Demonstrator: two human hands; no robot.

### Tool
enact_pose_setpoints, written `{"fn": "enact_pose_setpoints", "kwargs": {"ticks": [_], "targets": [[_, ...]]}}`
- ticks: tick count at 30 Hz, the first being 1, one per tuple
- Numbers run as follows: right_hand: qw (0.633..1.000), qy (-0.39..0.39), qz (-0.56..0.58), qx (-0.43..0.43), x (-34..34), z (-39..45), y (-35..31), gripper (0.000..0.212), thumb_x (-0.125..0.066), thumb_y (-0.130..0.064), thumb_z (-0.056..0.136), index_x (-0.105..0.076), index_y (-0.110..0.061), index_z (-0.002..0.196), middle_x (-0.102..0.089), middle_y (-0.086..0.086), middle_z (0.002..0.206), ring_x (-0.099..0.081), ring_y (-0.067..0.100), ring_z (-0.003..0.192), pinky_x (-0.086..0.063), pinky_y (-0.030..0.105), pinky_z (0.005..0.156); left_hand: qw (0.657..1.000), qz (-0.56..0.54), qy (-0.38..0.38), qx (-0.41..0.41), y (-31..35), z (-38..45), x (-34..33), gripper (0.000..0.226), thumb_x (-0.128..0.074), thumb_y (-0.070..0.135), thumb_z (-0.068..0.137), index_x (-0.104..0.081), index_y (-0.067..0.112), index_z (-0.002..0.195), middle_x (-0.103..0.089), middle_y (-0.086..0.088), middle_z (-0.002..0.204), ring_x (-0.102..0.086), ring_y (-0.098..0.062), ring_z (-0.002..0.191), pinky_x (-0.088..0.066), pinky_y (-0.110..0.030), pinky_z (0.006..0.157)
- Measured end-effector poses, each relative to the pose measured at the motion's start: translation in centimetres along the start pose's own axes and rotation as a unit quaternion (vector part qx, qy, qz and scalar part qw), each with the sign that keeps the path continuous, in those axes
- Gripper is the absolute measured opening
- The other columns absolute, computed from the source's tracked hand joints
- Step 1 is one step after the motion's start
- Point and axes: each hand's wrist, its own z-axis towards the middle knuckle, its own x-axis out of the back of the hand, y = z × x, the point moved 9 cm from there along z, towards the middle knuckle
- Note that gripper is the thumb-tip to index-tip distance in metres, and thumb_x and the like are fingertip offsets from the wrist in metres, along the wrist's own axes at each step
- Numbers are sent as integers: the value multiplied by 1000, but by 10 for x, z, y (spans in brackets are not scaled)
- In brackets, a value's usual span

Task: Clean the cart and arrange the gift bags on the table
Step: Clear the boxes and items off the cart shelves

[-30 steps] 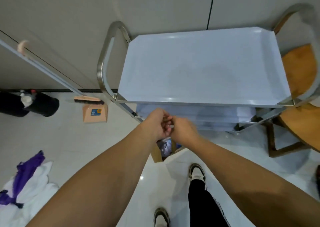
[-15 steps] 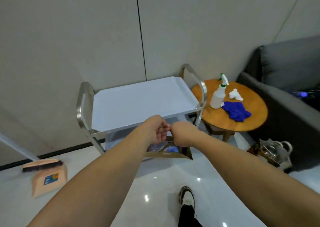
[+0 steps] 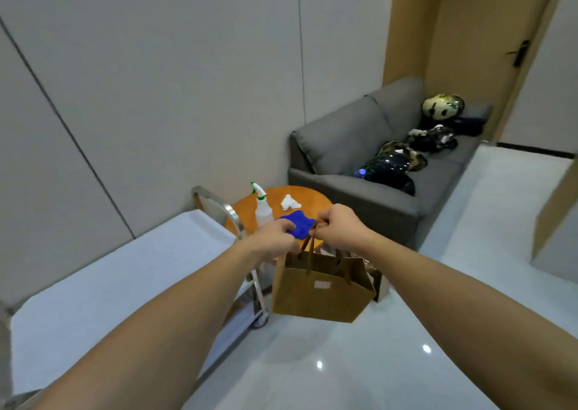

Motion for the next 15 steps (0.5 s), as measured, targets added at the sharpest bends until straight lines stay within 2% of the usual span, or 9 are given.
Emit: {"fn": "enact_pose_setpoints", "kwargs": {"ticks": [2,3,5,8,9,12,15], "targets": [[999,31,19,-21,46,-11,35,30,-70,-9,89,-54,-16,65,-52,3,65,-58,19,64,-56,34,66,993,49,-96,-40,46,13,-51,69,-75,22,86,-45,30,148,-50,2,140,-50,-21,126,-44,-36,103],[998,47,21,-28,68,-17,52,31,-69,-7,87,-52,-15,63,-49,4,64,-54,19,62,-57,37,67,986,78,-139,-55,70,17,-77,70,-77,28,85,-45,32,146,-54,4,135,-53,-20,123,-43,-40,107],[995,76,31,-47,111,-28,92,27,-64,-1,83,-52,-14,63,-45,6,63,-52,19,62,-59,40,69,964,158,-184,-105,117,28,-130,68,-82,37,80,-49,32,139,-62,7,120,-58,-16,114,-47,-43,106],[985,126,57,-99,175,-48,161,28,-59,5,82,-53,-13,61,-48,7,64,-55,20,63,-56,36,59,916,329,-146,-178,181,44,-204,46,-80,33,82,-56,27,121,-61,6,104,-60,-15,99,-56,-37,92],[981,142,69,-112,195,-55,183,30,-59,6,82,-53,-13,60,-49,6,64,-56,20,63,-55,34,58,904,356,-138,-193,199,50,-229,35,-77,31,86,-59,26,115,-62,5,102,-62,-15,96,-57,-36,90],[968,186,87,-144,249,-76,251,30,-58,5,82,-54,-13,58,-49,7,64,-57,21,65,-55,36,59,892,364,-163,-215,244,68,-303,5,-63,30,97,-65,27,101,-66,4,98,-67,-15,92,-58,-38,90],[955,217,77,-188,299,-100,317,25,-57,2,81,-54,-11,60,-48,9,64,-56,25,66,-51,36,58,865,384,-180,-268,299,76,-376,8,-57,26,102,-65,25,99,-65,4,93,-67,-15,88,-57,-30,84]]}}
